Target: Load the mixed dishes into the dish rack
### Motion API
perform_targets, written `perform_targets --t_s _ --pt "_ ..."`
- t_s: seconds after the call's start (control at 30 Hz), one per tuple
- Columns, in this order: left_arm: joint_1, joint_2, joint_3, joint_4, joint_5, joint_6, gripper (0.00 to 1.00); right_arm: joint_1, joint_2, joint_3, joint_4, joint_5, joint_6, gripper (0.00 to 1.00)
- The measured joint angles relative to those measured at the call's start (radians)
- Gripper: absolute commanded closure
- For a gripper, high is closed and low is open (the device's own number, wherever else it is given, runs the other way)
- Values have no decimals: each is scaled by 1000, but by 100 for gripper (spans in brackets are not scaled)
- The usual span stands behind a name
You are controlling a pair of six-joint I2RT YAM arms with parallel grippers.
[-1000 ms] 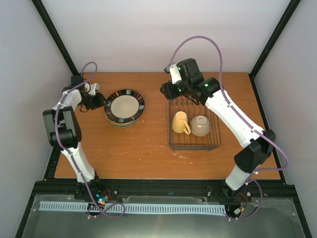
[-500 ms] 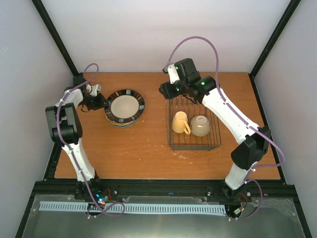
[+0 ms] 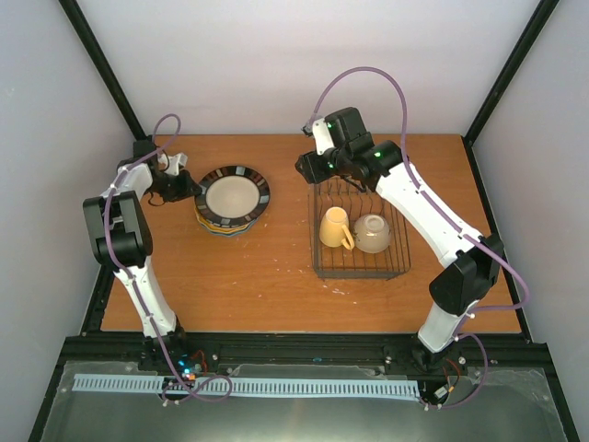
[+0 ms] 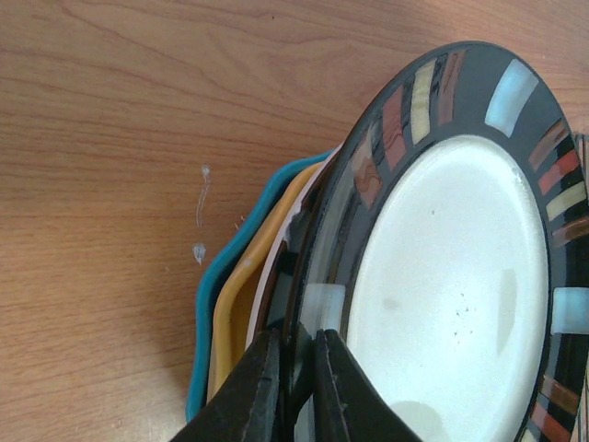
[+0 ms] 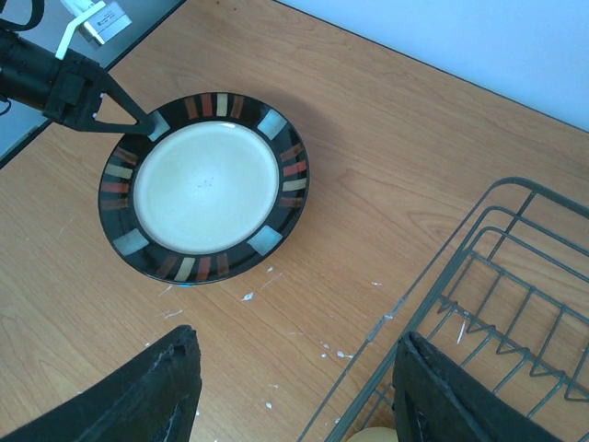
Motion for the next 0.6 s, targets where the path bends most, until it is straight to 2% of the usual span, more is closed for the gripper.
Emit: perform_targets --t_s 0.3,0.6 --pt "0 -5 0 -9 10 0 99 -1 11 0 2 -26 0 41" --pt "0 -71 -5 -17 10 2 99 -20 92 14 49 -182 43 36"
